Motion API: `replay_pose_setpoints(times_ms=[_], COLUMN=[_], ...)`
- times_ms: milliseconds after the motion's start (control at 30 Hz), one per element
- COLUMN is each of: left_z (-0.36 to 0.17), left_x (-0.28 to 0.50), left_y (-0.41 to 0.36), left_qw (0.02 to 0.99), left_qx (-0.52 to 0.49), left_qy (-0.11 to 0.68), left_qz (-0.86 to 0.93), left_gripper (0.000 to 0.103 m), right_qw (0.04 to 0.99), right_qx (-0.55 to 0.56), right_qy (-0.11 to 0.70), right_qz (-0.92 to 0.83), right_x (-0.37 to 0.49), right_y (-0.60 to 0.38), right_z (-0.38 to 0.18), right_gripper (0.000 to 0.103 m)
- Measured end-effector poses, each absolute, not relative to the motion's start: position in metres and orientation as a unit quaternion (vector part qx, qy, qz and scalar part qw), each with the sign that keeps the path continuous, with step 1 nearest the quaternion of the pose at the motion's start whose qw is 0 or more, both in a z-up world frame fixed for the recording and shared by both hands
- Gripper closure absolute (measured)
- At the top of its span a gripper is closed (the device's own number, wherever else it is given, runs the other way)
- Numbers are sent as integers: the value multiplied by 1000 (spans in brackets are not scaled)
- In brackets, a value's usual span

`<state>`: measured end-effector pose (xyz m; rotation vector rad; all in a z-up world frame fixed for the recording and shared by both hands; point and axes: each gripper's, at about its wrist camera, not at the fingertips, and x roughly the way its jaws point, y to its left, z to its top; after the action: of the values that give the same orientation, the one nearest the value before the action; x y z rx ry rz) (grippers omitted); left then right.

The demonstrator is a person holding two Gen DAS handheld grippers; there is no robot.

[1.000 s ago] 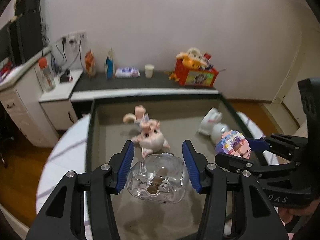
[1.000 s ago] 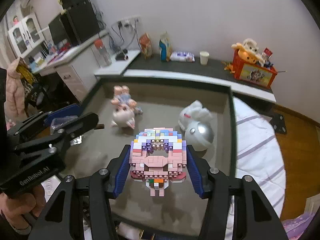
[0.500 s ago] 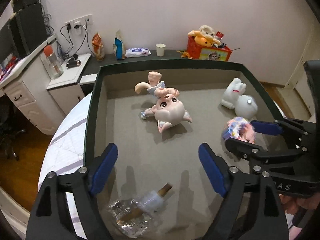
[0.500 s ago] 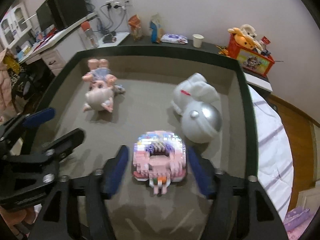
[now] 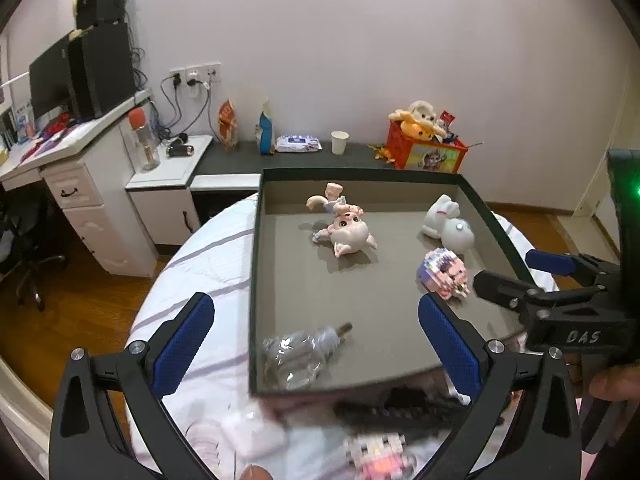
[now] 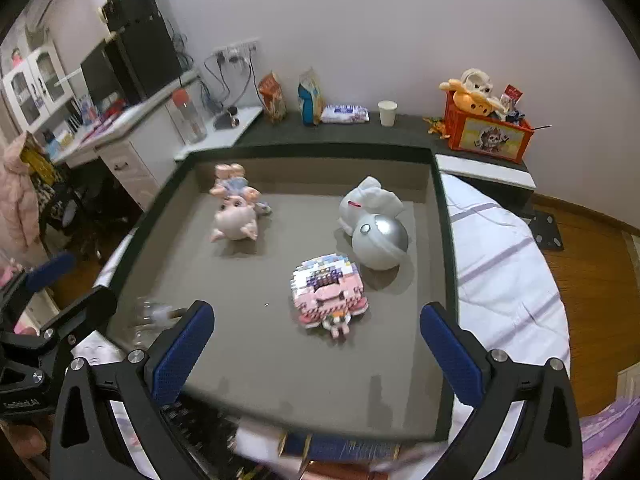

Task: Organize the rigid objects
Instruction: 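Withdraw both grippers from the box back over the table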

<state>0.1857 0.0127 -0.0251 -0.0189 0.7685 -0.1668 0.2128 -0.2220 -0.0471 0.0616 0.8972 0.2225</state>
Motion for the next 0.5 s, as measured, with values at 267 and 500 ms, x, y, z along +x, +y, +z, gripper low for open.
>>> replay_pose_setpoints(times_ms=[267,500], left_z=[-8,-12], left_x=[136,90], left_y=[18,35], left_qw=[928,929], left_qx=[-5,-28], left_qy=[366,364], left_qz=[-70,-63], left_gripper=[0,0], right_qw=[913,924], right_qx=[49,43], right_qy=[390,365], right_qz=[111,106], right_x=[151,90], right_y=[-223,-224], right_z=[-17,-3], right_gripper=[0,0])
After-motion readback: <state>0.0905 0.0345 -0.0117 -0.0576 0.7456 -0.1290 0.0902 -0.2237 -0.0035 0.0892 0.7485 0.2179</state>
